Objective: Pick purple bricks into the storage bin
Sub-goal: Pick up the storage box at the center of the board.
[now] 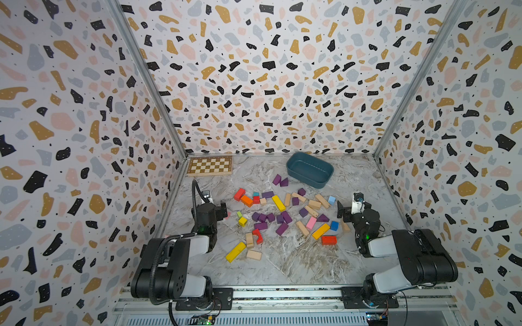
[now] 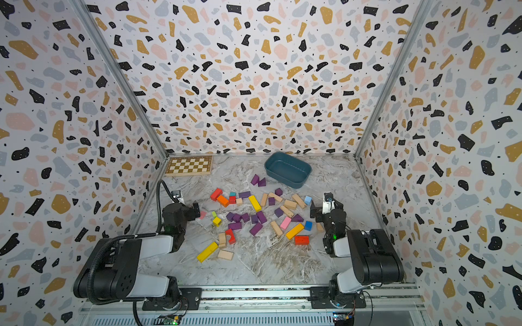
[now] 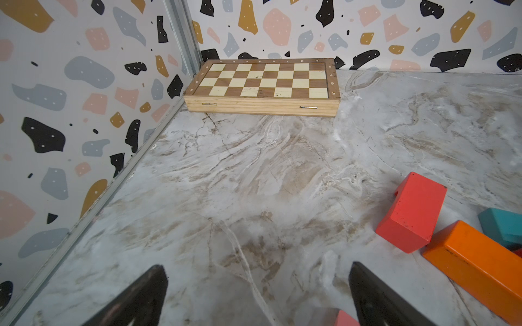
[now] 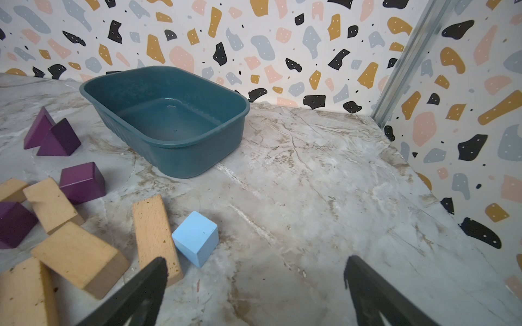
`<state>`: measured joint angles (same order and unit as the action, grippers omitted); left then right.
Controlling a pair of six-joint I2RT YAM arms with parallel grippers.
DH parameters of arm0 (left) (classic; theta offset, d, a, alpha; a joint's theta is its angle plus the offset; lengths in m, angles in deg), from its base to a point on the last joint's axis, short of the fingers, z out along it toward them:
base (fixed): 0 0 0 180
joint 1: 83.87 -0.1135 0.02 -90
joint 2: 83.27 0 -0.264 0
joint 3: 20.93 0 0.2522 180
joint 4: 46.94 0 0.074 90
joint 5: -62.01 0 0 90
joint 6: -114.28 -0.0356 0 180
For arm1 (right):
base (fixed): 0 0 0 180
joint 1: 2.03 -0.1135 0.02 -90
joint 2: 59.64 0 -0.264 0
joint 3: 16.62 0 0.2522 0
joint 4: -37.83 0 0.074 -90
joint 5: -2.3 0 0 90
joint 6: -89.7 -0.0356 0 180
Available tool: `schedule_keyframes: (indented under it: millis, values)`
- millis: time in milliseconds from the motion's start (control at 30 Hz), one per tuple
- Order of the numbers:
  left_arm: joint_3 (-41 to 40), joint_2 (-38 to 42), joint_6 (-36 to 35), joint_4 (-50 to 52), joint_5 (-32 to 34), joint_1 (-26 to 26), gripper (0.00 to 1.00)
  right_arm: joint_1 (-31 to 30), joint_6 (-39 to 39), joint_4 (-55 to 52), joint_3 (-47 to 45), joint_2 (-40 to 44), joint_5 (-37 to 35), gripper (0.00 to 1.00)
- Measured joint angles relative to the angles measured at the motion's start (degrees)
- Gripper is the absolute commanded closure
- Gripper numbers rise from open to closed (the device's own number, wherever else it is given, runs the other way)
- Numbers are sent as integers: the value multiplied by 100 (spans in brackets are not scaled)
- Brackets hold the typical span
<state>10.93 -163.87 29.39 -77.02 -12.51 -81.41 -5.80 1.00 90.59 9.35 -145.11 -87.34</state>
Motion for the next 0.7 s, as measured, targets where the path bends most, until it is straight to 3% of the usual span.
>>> schedule_keyframes:
  millis: [233,300,367,467,567,700]
  values:
    - [4,9,-26,11,-24,0,1,-33,9,-42,15,22,-48,0]
    - [205,221,-125,680,-264,0,1,-131,37,-603,201,234,-114,0]
    - [778,638,-179,1779,-573,4,1,-280,57,-1394,660,564,-151,0]
    - [1471,1491,-162,2378,-1095,76,1,-387,-4,-2315,1565,848,-122,0]
    - [1589,2439,-127,2555,-1600,238,1,-380,-136,-3075,2345,907,-96,0]
    - [1331,3307,-79,3086,-2044,680,1,-144,-564,-3794,2734,848,232,0]
